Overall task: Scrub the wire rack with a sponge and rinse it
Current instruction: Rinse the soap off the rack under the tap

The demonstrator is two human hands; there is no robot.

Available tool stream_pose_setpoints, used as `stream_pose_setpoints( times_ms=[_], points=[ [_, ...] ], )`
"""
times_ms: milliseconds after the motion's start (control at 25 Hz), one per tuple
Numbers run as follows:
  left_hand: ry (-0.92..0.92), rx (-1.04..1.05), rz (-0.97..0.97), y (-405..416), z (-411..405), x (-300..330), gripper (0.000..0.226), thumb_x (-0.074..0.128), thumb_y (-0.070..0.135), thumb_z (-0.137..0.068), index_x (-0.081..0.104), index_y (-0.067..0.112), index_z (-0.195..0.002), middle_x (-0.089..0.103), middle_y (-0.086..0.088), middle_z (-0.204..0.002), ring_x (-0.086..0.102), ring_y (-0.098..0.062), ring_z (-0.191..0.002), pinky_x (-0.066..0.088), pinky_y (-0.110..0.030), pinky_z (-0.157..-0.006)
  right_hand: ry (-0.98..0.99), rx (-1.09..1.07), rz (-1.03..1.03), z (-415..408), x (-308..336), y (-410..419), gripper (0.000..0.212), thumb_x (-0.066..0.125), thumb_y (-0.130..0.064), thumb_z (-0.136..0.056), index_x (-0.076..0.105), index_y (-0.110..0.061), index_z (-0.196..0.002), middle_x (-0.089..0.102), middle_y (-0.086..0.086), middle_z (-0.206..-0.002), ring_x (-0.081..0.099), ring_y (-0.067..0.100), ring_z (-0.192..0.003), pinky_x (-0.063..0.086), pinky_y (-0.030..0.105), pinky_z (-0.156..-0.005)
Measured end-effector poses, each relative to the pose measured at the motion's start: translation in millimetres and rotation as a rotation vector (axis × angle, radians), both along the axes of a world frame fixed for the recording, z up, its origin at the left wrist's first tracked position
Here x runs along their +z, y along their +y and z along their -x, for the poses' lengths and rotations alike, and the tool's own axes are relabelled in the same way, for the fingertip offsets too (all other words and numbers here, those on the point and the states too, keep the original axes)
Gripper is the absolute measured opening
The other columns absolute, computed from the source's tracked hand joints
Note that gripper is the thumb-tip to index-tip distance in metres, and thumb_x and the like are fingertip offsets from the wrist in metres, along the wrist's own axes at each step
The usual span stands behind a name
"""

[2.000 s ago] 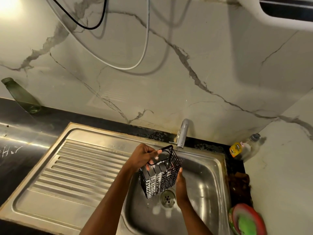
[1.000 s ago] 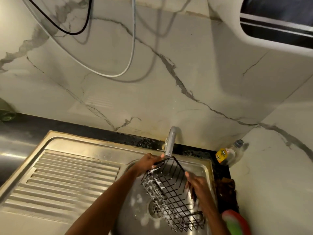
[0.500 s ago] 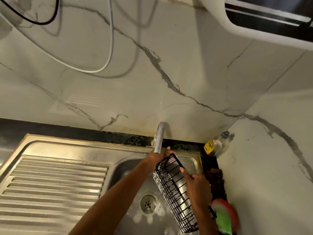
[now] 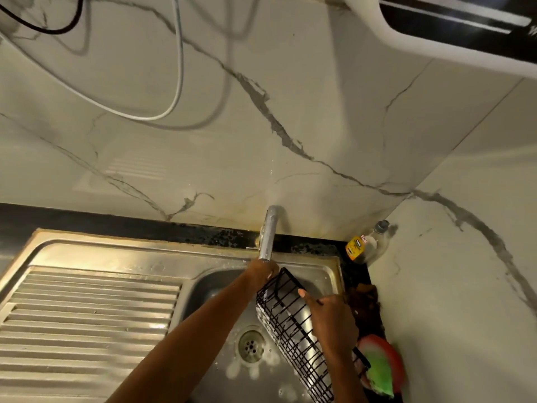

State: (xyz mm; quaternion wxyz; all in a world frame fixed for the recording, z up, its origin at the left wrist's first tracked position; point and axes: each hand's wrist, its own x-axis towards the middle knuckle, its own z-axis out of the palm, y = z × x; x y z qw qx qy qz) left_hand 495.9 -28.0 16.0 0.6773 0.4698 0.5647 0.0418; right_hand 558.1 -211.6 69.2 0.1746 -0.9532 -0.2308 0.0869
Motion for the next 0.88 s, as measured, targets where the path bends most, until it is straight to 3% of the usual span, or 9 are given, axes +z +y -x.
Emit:
stream_pose_setpoints(
  times_ms=[80, 160, 320, 480, 760, 880],
  points=[
    [0.020, -0.112, -0.091, -2.5, 4.4, -5.8, 0.018, 0.068, 0.009, -0.093, 0.064, -0.002, -0.107, 0.068, -0.018, -0.109, 0.069, -0.027, -0.098, 0.061, -0.036, -0.090, 0.011, 0.017, 0.017, 5.4, -2.0, 0.5, 0.072, 0.047, -0.087, -0.075, 0.064, -0.017, -0.067, 0.064, -0.006, -0.064, 0.061, 0.015, -0.062, 0.039, 0.025, -0.052],
    [0.051, -0.184, -0.180, -1.9, 14.1, -1.6, 0.027, 0.074, 0.014, -0.091, 0.065, -0.001, -0.112, 0.070, -0.017, -0.108, 0.072, -0.025, -0.094, 0.063, -0.035, -0.083, 0.039, 0.014, 0.015, 8.7, -2.8, 1.7, 0.069, 0.049, -0.084, -0.078, 0.065, -0.017, -0.068, 0.061, -0.006, -0.063, 0.060, 0.015, -0.060, 0.039, 0.025, -0.053],
    [0.099, -0.145, -0.248, 7.0, 29.0, 19.1, 0.027, 0.085, 0.013, -0.082, 0.062, 0.004, -0.093, 0.074, -0.017, -0.094, 0.074, -0.023, -0.074, 0.063, -0.033, -0.063, 0.059, 0.000, 0.022, 11.4, 0.6, 3.6, 0.067, 0.051, -0.081, -0.078, 0.067, -0.017, -0.072, 0.060, -0.007, -0.061, 0.060, 0.014, -0.058, 0.036, 0.024, -0.050],
    [0.151, -0.249, -0.323, 15.0, 43.4, 28.2, 0.031, 0.088, 0.020, -0.079, 0.070, 0.002, -0.096, 0.076, -0.013, -0.090, 0.077, -0.022, -0.072, 0.063, -0.029, -0.063, 0.060, 0.035, 0.038, 19.7, -3.1, 5.3, 0.066, 0.049, -0.083, -0.077, 0.065, -0.020, -0.068, 0.064, -0.007, -0.063, 0.061, 0.011, -0.058, 0.039, 0.024, -0.051],
    [0.143, -0.333, -0.489, 23.6, 57.1, 41.2, 0.018, 0.080, 0.012, -0.086, 0.073, 0.008, -0.070, 0.076, -0.010, -0.071, 0.077, -0.017, -0.062, 0.064, -0.026, -0.065, 0.042, 0.096, 0.004, 24.8, 10.5, 18.0, 0.059, 0.054, -0.076, -0.081, 0.056, -0.021, -0.059, 0.058, -0.010, -0.058, 0.051, 0.004, -0.051, 0.030, 0.021, -0.047],
    [0.179, -0.422, -0.559, 23.7, 60.4, 46.7, 0.025, 0.076, 0.012, -0.089, 0.070, 0.011, -0.065, 0.070, -0.001, -0.061, 0.067, -0.001, -0.047, 0.055, -0.013, -0.050, 0.045, 0.124, 0.007, 28.4, 7.8, 21.4, 0.059, 0.053, -0.077, -0.081, 0.057, -0.022, -0.059, 0.058, -0.012, -0.058, 0.054, 0.003, -0.052, 0.033, 0.021, -0.048]
  ],
)
